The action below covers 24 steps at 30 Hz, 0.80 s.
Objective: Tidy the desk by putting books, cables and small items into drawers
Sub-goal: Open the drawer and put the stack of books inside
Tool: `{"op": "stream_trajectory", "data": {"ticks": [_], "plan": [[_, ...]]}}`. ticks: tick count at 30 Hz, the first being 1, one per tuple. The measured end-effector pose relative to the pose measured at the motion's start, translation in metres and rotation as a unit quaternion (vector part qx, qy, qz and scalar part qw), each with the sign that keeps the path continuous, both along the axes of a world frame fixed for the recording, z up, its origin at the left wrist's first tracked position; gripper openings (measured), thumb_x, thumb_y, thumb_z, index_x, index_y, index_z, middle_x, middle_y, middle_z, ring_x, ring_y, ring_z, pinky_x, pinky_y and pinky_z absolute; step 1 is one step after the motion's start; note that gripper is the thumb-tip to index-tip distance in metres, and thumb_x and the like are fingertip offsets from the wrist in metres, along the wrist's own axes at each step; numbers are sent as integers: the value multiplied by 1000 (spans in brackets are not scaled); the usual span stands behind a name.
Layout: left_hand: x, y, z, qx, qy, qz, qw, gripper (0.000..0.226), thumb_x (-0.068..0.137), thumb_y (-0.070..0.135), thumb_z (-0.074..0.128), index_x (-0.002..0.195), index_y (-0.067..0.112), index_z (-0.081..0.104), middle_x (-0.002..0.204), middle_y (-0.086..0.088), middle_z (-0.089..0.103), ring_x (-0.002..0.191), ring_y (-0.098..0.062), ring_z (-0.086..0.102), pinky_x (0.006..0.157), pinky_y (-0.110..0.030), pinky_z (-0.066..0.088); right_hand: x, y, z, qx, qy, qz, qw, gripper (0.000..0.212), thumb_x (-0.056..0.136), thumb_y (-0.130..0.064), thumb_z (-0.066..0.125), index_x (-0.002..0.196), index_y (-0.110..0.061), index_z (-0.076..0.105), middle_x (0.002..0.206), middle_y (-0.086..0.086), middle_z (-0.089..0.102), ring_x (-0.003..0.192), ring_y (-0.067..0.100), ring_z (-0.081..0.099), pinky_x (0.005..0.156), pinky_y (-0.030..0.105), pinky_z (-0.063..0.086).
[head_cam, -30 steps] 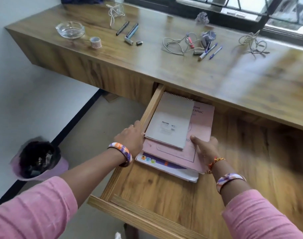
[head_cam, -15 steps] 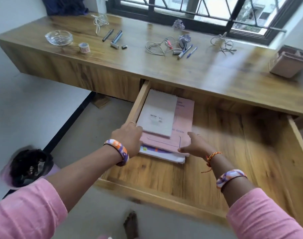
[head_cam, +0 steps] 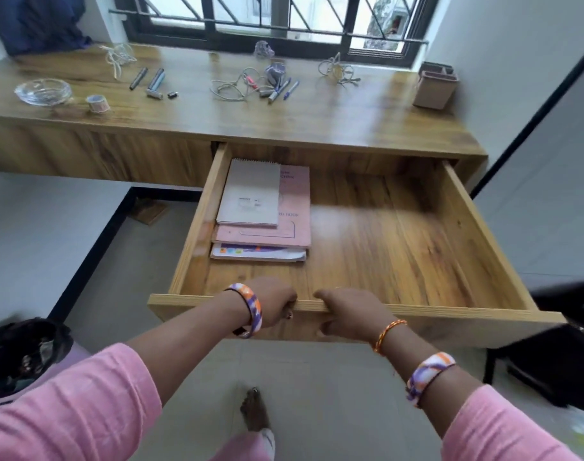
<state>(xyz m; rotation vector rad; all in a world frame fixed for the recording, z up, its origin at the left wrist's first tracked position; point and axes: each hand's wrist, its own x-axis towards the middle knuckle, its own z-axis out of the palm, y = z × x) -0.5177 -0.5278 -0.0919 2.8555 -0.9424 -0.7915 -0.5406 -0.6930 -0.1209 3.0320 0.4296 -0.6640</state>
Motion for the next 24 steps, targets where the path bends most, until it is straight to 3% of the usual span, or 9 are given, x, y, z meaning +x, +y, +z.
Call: {"op": "stream_trajectory", "data": {"ticks": [3,7,13,19,24], "plan": [[1,-2,2,20,3,-9,1000,21,94,16,45,108,8,60,108,-14,61,92,-29,57,67,-25,33,-1,0,-9,8,-81,10,997,37,80,-37,62,113,-21,58,103,4,66,99,25,60,72,29,47],[10,-5,0,29,21,5,999,20,94,14,45,107,7,59,107,-15,62,80,-23,51,67,-26,36,7,-2,-13,22,-109,26,993,30,82,-35,60,108,-20,61,94,3,66,87,23,61,65,27,45],[36,-9,-2,31,11,31,999,21,94,10,45,111,8,57,102,-13,60,77,-18,46,61,-23,35,39,-7,-13,31,-127,39,991,36,84,-36,57,117,-21,55,99,4,66,90,24,62,64,27,44],[90,-15,0,30,13,34,999,23,94,9,43,113,5,56,110,-16,61,84,-25,52,69,-26,35,93,-13,-8,28,-117,44,992,35,84,-34,55,117,-20,51,104,5,66,95,27,61,70,31,47],[150,-20,-3,0,10,47,999,22,93,11,45,109,4,59,92,-13,54,81,-25,48,62,-26,33,151,-18,-9,28,-131,43,990,42,84,-35,56,122,-22,45,113,3,61,102,24,58,71,30,42]]}}
